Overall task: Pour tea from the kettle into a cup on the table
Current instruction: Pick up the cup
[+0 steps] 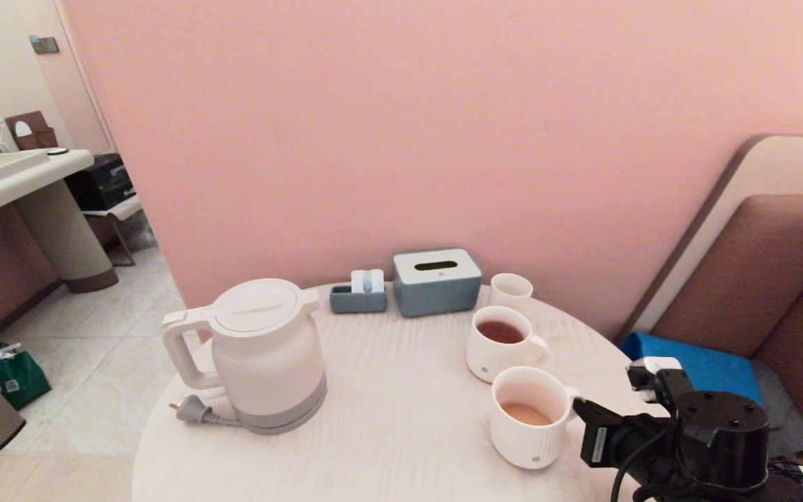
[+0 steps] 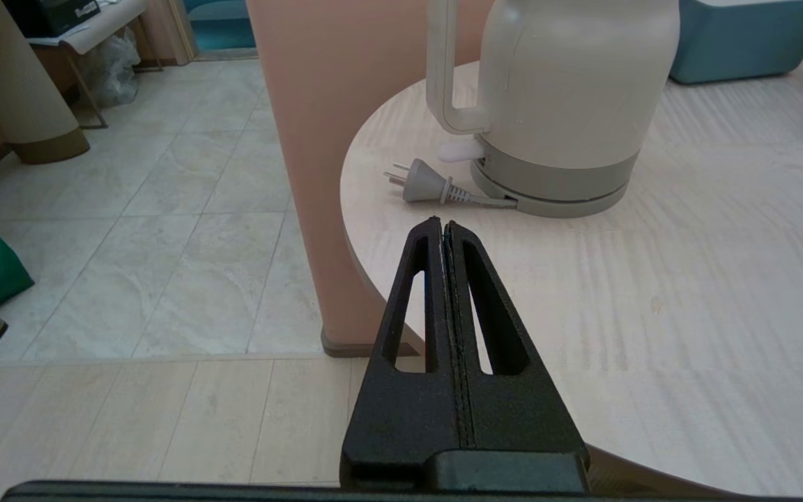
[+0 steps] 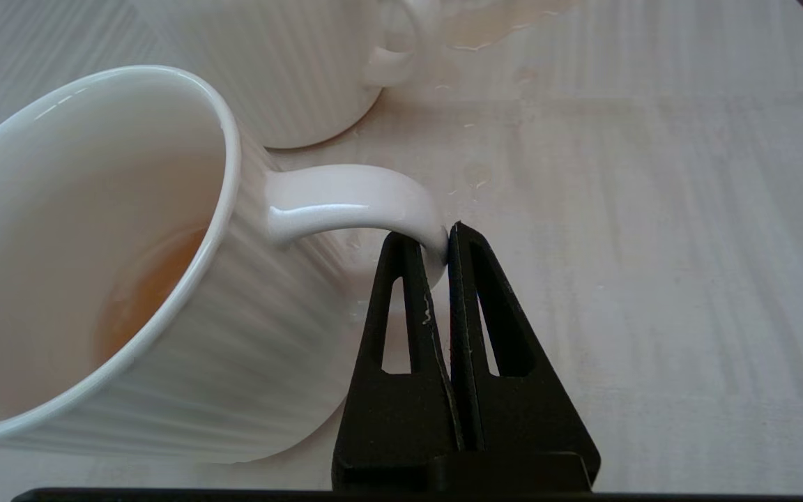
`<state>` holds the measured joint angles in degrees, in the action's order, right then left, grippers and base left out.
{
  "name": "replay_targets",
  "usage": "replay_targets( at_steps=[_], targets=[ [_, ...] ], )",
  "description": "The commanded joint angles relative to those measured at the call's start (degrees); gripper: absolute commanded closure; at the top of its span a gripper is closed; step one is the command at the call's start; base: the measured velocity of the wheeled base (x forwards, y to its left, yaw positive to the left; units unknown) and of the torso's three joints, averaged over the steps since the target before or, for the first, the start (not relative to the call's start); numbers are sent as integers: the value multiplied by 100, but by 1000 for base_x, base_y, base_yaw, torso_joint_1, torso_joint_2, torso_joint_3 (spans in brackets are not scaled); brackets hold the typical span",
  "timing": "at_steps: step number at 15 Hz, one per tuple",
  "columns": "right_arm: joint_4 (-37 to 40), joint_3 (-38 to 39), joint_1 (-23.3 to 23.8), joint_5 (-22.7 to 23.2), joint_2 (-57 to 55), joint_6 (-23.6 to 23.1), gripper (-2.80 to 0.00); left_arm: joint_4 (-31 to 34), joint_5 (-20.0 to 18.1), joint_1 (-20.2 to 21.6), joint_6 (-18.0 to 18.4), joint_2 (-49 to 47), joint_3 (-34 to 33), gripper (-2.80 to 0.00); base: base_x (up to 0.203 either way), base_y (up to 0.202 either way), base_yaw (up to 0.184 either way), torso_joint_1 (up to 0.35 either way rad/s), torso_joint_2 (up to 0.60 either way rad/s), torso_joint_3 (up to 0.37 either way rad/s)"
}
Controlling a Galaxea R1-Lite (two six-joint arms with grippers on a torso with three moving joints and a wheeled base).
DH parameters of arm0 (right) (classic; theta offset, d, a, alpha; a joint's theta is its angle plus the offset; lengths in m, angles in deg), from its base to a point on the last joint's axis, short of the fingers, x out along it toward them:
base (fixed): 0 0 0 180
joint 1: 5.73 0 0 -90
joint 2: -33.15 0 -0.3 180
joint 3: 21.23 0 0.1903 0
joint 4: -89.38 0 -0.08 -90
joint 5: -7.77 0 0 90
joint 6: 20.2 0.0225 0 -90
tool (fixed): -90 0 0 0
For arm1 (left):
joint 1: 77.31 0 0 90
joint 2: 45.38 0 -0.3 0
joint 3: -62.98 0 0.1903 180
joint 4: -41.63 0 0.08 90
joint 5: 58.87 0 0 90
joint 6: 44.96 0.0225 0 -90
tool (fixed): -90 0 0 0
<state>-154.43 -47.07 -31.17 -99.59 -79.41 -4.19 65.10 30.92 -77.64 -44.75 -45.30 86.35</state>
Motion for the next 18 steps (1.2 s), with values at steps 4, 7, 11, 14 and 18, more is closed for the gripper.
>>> replay_targets(
  at_steps=[4,7,11,14,18],
  targets=[
    [-247,19,-5,-13,-38,68,0,-1,2,7,-3,-7,0,0,0,0,0,0,0,0],
    [-247,10,4,-13,-38,68,0,-1,3,-1,-3,-7,0,0,0,0,0,0,0,0],
    [-247,-16,-5,-13,-76,68,0,-1,3,6,-3,-7,0,0,0,0,0,0,0,0],
    [-247,-34,4,-13,-126,68,0,-1,3,-2,-3,-7,0,0,0,0,0,0,0,0],
    [-247,-51,4,-13,-196,68,0,-1,3,-2,-3,-7,0,0,0,0,0,0,0,0]
  ],
)
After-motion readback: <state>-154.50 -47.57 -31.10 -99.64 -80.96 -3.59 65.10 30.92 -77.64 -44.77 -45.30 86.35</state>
